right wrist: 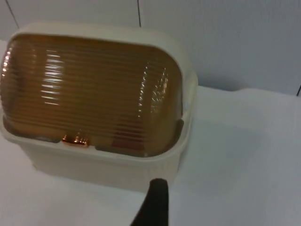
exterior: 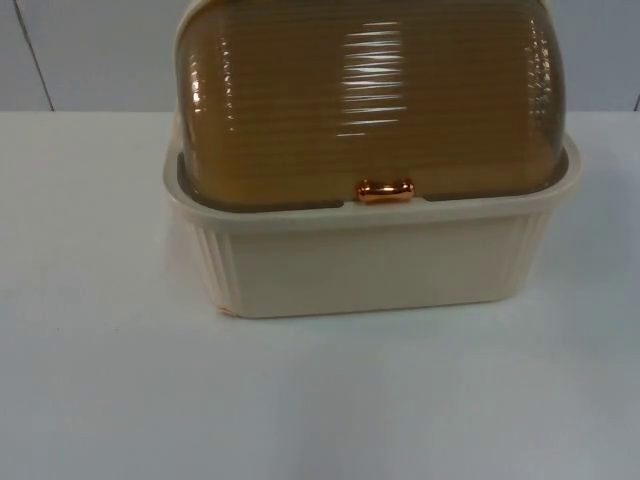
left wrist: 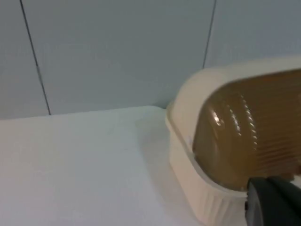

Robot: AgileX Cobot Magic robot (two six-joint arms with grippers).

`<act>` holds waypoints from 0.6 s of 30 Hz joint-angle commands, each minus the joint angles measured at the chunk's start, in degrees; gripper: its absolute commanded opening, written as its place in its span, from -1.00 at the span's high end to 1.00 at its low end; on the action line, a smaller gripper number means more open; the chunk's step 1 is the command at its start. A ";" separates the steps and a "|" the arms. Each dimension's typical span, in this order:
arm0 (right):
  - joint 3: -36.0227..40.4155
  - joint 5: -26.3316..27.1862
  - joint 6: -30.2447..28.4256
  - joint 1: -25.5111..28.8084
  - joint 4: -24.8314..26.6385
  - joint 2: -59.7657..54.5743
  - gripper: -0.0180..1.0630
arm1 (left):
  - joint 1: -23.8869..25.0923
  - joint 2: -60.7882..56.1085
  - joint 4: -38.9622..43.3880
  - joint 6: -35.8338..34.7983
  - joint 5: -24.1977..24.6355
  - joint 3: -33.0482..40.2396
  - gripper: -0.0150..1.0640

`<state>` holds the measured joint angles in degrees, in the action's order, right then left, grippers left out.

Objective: Open the box lid with the left hand, place the block into the box with the right hand, then close the box lid with the left hand.

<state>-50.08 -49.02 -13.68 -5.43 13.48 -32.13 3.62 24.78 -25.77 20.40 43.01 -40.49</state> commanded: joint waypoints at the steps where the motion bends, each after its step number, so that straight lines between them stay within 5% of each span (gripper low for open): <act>1: 2.24 -2.90 -0.90 0.05 -0.07 7.62 -0.42 | -0.31 -8.35 -0.60 -1.91 1.88 3.15 0.98; 7: 7.42 -5.41 -0.05 0.05 -1.81 17.89 -0.42 | -0.19 -18.37 3.35 -5.40 4.50 5.20 0.98; 12: 12.73 -9.98 6.69 0.05 -9.86 28.20 -0.42 | -0.19 -24.78 12.45 -12.61 12.61 5.33 0.98; 18: 15.92 -12.28 9.34 0.18 -13.48 32.13 -0.42 | -0.19 -24.78 16.41 -14.09 19.90 6.61 0.98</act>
<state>-35.13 -60.78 -5.21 -5.43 1.48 -0.18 3.62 0.14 -10.89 7.24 61.21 -34.60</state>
